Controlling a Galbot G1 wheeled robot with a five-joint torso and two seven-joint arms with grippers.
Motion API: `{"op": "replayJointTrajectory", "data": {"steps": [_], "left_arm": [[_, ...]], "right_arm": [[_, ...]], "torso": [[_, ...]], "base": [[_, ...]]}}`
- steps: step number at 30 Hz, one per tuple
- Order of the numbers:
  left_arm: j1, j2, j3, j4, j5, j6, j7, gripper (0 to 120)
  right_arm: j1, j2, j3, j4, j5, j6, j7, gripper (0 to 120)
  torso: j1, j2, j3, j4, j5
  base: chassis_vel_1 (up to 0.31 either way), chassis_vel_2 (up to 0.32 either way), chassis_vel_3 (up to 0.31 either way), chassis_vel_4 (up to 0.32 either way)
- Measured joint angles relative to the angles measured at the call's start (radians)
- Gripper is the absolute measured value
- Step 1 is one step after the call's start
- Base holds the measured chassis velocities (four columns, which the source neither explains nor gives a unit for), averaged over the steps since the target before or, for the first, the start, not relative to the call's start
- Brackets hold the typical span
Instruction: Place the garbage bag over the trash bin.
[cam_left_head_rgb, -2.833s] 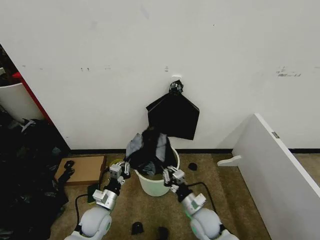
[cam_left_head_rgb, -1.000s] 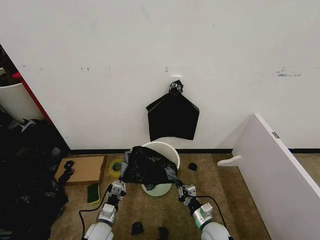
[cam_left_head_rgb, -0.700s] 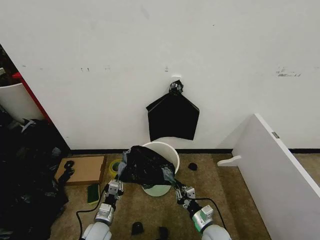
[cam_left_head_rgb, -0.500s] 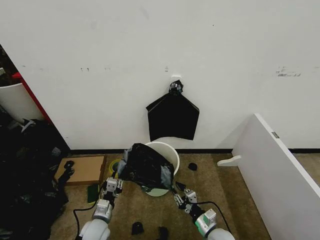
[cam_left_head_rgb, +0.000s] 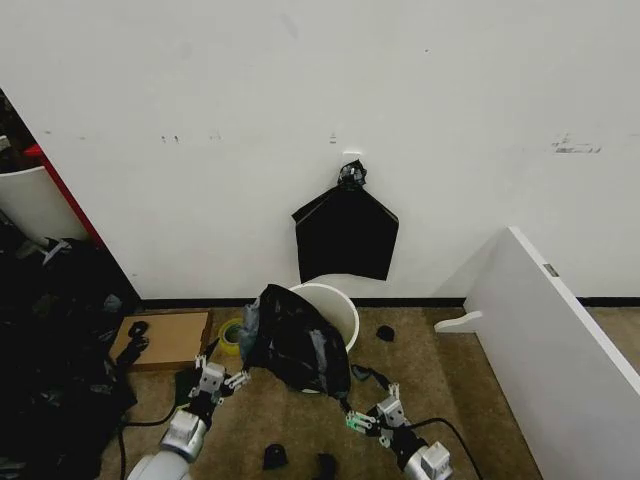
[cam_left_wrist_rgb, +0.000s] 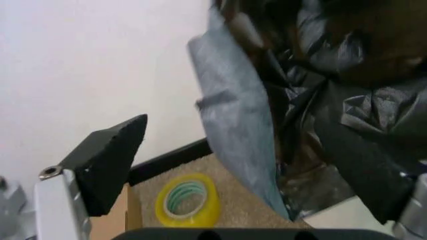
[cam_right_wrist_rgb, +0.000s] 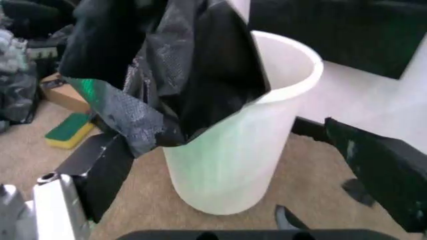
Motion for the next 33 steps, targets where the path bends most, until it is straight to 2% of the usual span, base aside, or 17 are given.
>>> {"op": "replayJointTrajectory", "data": {"steps": [5, 11, 17, 23, 27, 33], "left_arm": [[-0.003, -0.001, -0.002, 0.005, 0.003, -0.032, -0.004, 100], [-0.042, -0.045, 0.027, 0.012, 0.012, -0.034, -0.006, 100], [-0.058, -0.080, 0.041, 0.015, 0.070, -0.071, 0.023, 100], [-0.066, -0.095, 0.050, 0.020, 0.120, -0.099, 0.047, 100], [-0.067, -0.099, 0.051, 0.021, 0.133, -0.103, 0.050, 100], [-0.058, -0.102, 0.046, 0.021, 0.147, -0.110, 0.051, 100]], "right_arm": [[-0.019, -0.011, -0.012, 0.064, 0.016, -0.062, 0.058, 100], [0.049, 0.029, -0.029, 0.004, 0.065, -0.069, 0.069, 100], [0.094, 0.062, -0.034, -0.029, 0.225, -0.085, 0.100, 100], [0.121, 0.094, -0.054, -0.035, 0.388, -0.310, 0.269, 100], [0.127, 0.103, -0.058, -0.038, 0.431, -0.357, 0.267, 100], [0.125, 0.086, -0.051, -0.029, 0.447, -0.369, 0.183, 100]], "torso": [[0.000, 0.000, 0.000, 0.0001, 0.0002], [0.000, 0.000, 0.000, 0.0001, 0.0003], [0.000, 0.000, 0.000, 0.0001, 0.0003], [0.000, 0.000, 0.000, 0.0001, 0.0003], [0.000, 0.000, 0.000, 0.0000, 0.0003], [0.000, 0.000, 0.000, 0.0002, 0.0003]], "base": [[0.000, 0.000, 0.000, 0.000], [0.000, 0.000, 0.000, 0.000], [0.000, 0.000, 0.000, 0.000], [0.000, 0.000, 0.000, 0.000], [0.000, 0.000, 0.000, 0.000], [0.000, 0.000, 0.000, 0.000]]}}
